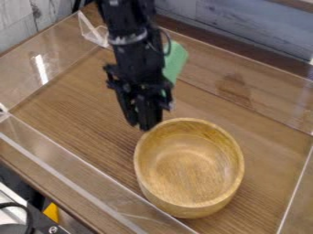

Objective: Put the green block in the brown bowl

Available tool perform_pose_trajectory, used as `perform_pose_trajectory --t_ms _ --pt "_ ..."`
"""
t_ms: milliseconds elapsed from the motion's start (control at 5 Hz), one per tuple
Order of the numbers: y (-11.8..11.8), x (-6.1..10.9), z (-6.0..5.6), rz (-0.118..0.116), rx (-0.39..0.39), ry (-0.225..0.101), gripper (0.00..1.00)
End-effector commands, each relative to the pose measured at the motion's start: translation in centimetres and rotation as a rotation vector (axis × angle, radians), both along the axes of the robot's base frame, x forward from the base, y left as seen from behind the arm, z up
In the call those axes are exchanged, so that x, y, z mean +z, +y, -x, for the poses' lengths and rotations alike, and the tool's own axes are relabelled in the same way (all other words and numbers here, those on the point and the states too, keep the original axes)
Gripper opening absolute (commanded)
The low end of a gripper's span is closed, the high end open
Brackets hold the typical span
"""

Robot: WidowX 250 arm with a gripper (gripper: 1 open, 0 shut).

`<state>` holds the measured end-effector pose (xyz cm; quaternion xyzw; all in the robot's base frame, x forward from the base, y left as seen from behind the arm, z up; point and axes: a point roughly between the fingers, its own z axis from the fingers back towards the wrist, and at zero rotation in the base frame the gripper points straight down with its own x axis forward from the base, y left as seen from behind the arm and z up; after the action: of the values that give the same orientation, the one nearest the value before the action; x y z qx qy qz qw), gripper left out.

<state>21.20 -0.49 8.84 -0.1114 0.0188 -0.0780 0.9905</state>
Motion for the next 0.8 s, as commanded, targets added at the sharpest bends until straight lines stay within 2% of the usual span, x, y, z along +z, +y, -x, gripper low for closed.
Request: perform_pose_trajectory --t_ms 0,200,400,600 --pt "-2.9 -0.9 0.9 0.009 -0.056 -0.034 0.0" --pt "-5.5 -2.4 1.6 0.025 -0.056 -0.052 0.0" --pt "-8.3 -1.2 1.8 0.043 -0.07 -0.072 0.0" --pt "-9.1 -0.9 2.2 0.037 -0.094 -0.078 0.0"
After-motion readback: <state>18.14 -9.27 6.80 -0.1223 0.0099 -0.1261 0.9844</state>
